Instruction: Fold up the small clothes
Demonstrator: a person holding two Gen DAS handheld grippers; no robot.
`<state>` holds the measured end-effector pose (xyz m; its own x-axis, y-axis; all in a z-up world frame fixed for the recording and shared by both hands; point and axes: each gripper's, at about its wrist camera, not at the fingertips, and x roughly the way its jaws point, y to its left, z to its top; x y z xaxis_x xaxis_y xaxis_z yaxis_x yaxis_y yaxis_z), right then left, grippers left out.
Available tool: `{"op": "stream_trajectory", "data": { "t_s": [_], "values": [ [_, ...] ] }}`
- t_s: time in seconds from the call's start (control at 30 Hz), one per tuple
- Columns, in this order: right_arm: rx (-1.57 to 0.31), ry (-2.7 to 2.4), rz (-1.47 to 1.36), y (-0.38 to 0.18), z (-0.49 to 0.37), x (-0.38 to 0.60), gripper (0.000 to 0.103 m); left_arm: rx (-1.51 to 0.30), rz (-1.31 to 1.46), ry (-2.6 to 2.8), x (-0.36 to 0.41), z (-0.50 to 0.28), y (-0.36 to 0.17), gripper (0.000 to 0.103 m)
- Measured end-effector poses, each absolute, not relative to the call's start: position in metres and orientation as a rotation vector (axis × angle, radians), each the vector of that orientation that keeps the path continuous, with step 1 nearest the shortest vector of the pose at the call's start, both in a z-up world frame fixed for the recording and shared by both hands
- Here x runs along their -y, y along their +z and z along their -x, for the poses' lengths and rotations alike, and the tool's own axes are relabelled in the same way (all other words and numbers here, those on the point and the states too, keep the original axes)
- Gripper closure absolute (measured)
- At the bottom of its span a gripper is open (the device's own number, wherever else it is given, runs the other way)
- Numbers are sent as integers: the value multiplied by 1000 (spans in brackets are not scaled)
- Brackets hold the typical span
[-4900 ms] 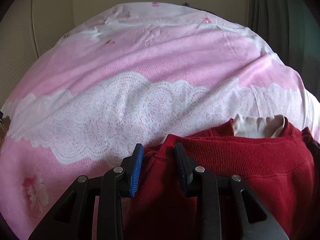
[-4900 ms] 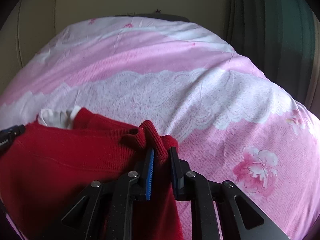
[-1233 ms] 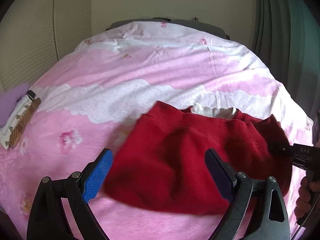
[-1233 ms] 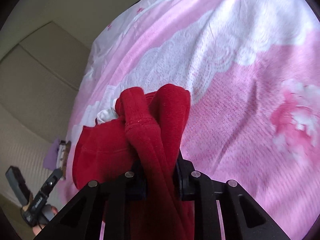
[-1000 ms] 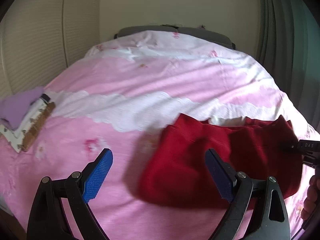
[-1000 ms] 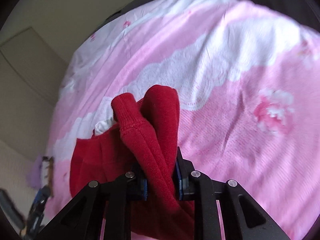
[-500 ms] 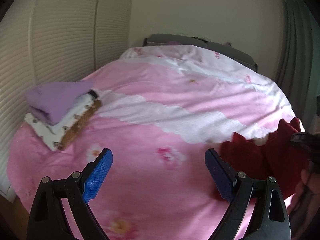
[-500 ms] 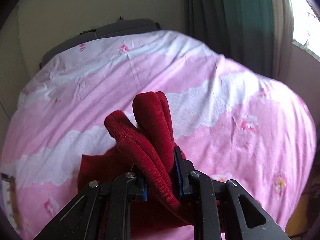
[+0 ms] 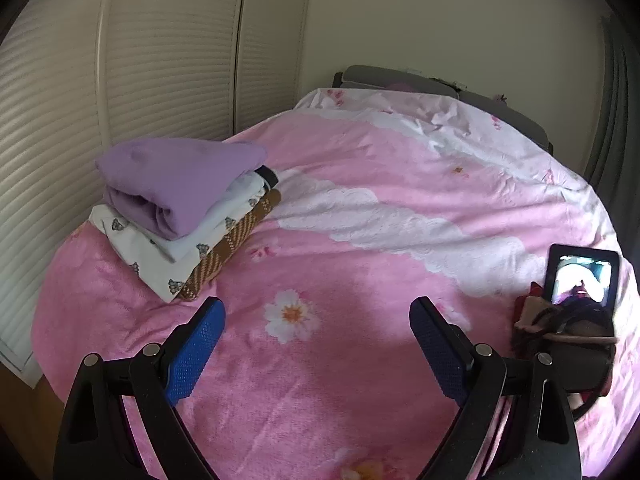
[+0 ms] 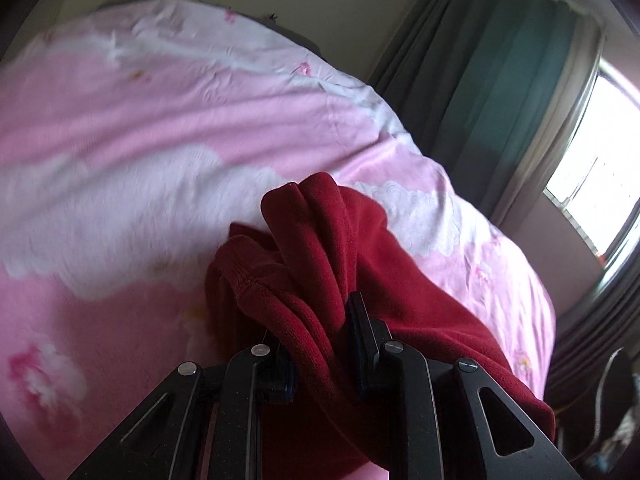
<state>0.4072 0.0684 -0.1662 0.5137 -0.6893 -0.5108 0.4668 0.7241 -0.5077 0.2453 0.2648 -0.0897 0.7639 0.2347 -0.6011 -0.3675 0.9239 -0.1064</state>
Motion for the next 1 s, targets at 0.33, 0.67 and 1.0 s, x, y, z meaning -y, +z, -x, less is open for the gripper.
{"op": "stream_trajectory", "data": {
  "t_s": [0.33,0.67,1.0],
  "values": [
    [-708,-709,488,-187,-406,-96,58,-631,241,333,-274,-244,-96,9],
    [-594,-336,304,-90,-331,-73,37,-552,180,295,-245,-218,-39,9],
    [-457,-81,135,-28,-230,69,21,-542,138,123,-153,-218,-15,8]
  ]
}}
